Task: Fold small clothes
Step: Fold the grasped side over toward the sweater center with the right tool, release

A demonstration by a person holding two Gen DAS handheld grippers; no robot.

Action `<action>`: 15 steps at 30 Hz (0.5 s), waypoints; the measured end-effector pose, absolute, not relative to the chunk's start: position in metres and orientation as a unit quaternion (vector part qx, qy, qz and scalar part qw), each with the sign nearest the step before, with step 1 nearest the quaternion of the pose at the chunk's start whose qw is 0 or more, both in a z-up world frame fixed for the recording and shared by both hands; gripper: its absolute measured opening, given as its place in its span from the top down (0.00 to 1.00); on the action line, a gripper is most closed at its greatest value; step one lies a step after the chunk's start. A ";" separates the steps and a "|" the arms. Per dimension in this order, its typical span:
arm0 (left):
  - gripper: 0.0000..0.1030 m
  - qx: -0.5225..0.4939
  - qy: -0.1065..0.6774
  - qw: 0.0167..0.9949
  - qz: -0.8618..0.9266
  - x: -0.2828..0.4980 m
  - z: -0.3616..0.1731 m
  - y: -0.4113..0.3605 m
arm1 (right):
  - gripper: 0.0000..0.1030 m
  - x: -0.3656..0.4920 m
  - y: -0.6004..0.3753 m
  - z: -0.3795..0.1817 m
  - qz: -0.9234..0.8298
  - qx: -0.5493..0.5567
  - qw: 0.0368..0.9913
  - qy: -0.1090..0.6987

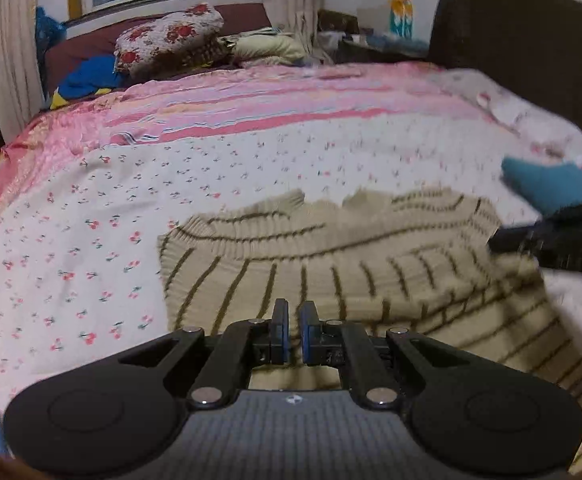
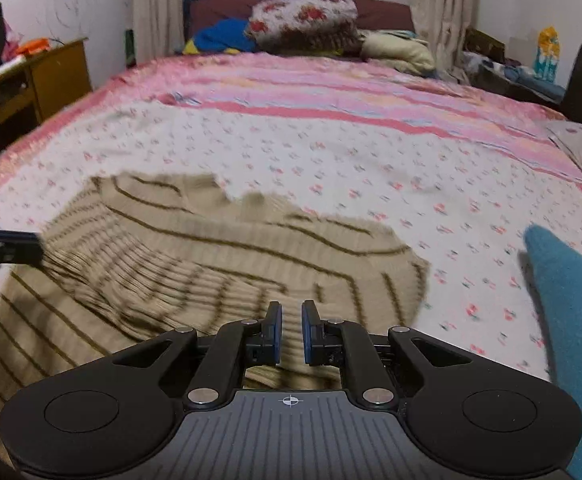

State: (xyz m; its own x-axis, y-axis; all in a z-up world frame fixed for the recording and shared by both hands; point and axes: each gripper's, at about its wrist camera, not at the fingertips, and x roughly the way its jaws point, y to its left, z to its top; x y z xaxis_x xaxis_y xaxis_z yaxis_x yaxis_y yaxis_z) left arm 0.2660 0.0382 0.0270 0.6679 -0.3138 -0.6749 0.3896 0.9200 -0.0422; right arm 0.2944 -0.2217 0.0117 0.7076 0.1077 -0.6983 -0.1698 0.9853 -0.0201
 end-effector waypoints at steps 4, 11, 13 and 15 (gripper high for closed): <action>0.85 0.082 0.377 0.902 -0.191 0.278 0.008 0.020 | 0.88 0.301 -0.201 0.006 0.108 -0.045 0.919 0.377; 0.84 0.095 0.406 0.887 -0.199 0.269 0.004 0.028 | 0.88 0.311 -0.199 -0.015 0.121 -0.059 0.899 0.416; 0.84 0.091 0.397 0.891 -0.199 0.265 0.010 0.031 | 0.87 0.308 -0.201 -0.010 0.115 -0.056 0.901 0.414; 0.84 0.074 0.381 0.900 -0.200 0.264 0.017 0.031 | 0.86 0.302 -0.198 -0.006 0.123 -0.055 0.904 0.405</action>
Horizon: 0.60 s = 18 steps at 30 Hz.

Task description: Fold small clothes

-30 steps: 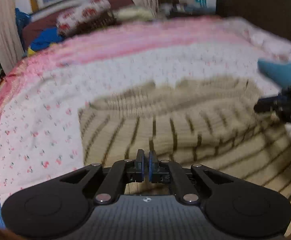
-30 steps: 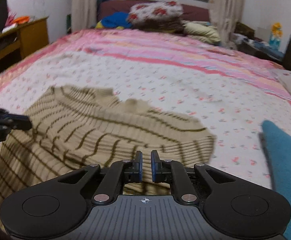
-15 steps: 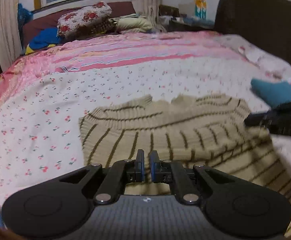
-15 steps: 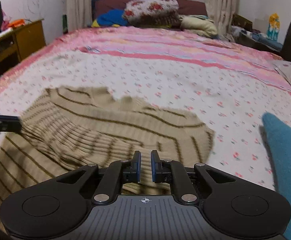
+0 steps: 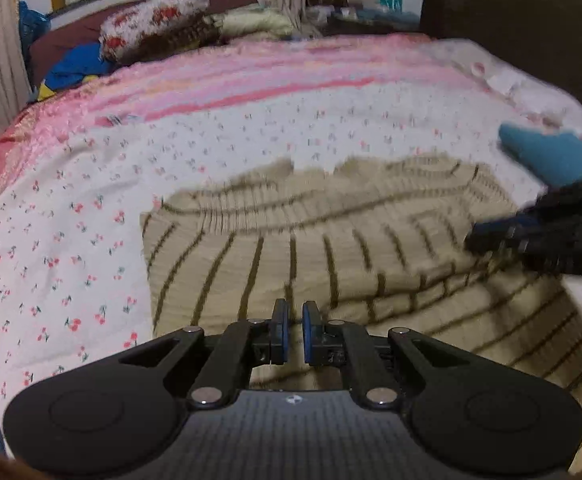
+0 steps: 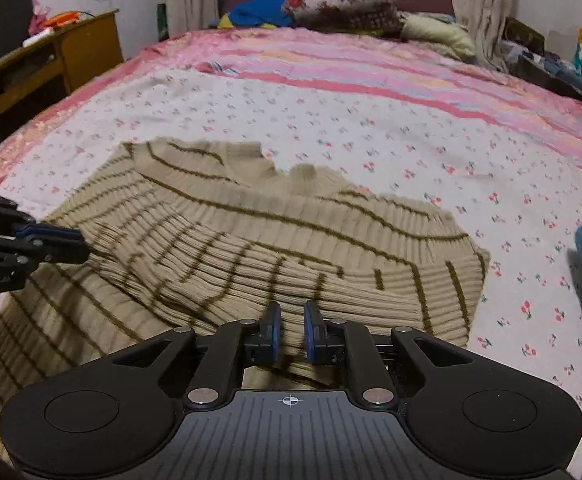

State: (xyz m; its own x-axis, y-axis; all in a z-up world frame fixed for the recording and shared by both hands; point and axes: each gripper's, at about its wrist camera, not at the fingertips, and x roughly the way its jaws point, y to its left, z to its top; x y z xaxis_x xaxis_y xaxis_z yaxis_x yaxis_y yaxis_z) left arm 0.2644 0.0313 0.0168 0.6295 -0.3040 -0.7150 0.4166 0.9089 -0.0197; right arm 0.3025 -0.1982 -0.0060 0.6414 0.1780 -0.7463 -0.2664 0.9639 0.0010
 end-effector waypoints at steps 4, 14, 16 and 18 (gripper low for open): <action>0.84 0.055 0.371 0.905 -0.200 0.271 0.017 0.020 | 0.86 0.302 -0.183 -0.003 0.145 -0.052 0.905 0.397; 0.84 0.098 0.421 0.879 -0.201 0.260 -0.001 0.017 | 0.81 0.300 -0.179 -0.011 0.148 -0.069 0.895 0.416; 0.84 0.104 0.424 0.878 -0.195 0.252 -0.001 0.022 | 0.81 0.294 -0.180 -0.010 0.151 -0.070 0.894 0.417; 0.84 0.112 0.425 0.877 -0.194 0.245 -0.001 0.026 | 0.81 0.287 -0.181 -0.010 0.152 -0.075 0.893 0.417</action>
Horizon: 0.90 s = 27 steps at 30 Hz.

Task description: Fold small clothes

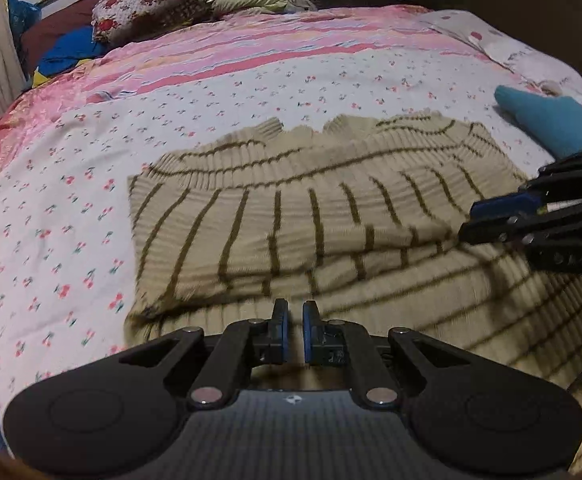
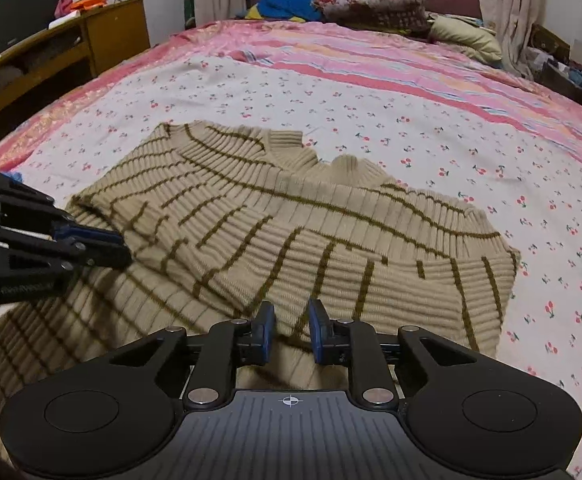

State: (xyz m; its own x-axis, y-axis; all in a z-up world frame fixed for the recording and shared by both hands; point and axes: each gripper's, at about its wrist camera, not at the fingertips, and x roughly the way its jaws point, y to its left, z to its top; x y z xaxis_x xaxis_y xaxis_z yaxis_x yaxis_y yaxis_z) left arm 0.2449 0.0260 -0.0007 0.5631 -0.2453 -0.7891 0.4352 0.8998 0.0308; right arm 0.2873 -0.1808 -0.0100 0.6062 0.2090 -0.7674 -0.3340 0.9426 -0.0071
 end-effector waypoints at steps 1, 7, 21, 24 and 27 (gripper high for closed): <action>0.84 0.115 0.426 0.876 -0.194 0.240 0.000 0.027 | 0.81 0.283 -0.181 -0.009 0.153 -0.077 0.892 0.418; 0.84 0.126 0.438 0.868 -0.197 0.202 0.005 0.043 | 0.81 0.251 -0.186 -0.003 0.166 -0.109 0.883 0.425; 0.84 0.119 0.479 0.848 -0.192 0.086 -0.002 0.084 | 0.81 0.115 -0.202 -0.003 0.200 -0.207 0.833 0.473; 0.84 0.116 0.486 0.845 -0.191 0.068 0.000 0.091 | 0.81 0.088 -0.204 -0.005 0.206 -0.238 0.821 0.476; 0.84 0.106 0.493 0.843 -0.188 0.052 -0.001 0.097 | 0.81 0.069 -0.209 -0.006 0.209 -0.246 0.814 0.482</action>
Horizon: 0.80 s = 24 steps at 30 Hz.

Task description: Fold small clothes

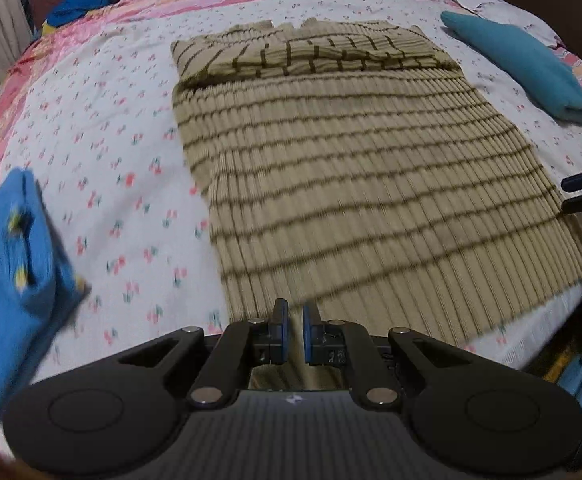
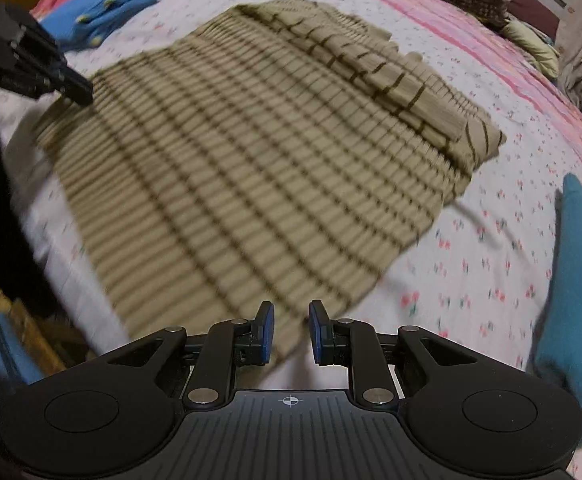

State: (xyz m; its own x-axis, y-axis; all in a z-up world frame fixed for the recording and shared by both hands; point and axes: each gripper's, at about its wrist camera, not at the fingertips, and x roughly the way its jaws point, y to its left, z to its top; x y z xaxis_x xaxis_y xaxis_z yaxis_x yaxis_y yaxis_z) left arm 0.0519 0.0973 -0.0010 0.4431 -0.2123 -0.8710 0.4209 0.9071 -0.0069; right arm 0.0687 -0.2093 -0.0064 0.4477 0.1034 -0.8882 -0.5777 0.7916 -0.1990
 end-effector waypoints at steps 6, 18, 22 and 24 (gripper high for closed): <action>0.84 0.099 0.508 0.837 -0.179 0.030 -0.010 0.107 | 0.81 0.045 -0.217 -0.014 0.208 -0.257 0.802 0.498; 0.84 0.065 0.517 0.838 -0.163 0.031 -0.014 0.118 | 0.78 0.034 -0.216 -0.025 0.218 -0.305 0.783 0.496; 0.84 0.067 0.507 0.846 -0.151 0.026 -0.009 0.122 | 0.78 0.035 -0.220 -0.025 0.218 -0.297 0.785 0.497; 0.84 0.068 0.503 0.850 -0.141 0.025 -0.006 0.124 | 0.78 0.033 -0.220 -0.026 0.220 -0.304 0.784 0.494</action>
State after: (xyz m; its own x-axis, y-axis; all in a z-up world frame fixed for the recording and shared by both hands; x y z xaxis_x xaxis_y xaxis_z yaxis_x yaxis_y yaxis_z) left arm 0.0253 0.1244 -0.0062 0.4541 -0.1719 -0.8742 0.3085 0.9509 -0.0268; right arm 0.0332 -0.2196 -0.0256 0.4142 0.0457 -0.9090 -0.6459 0.7184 -0.2582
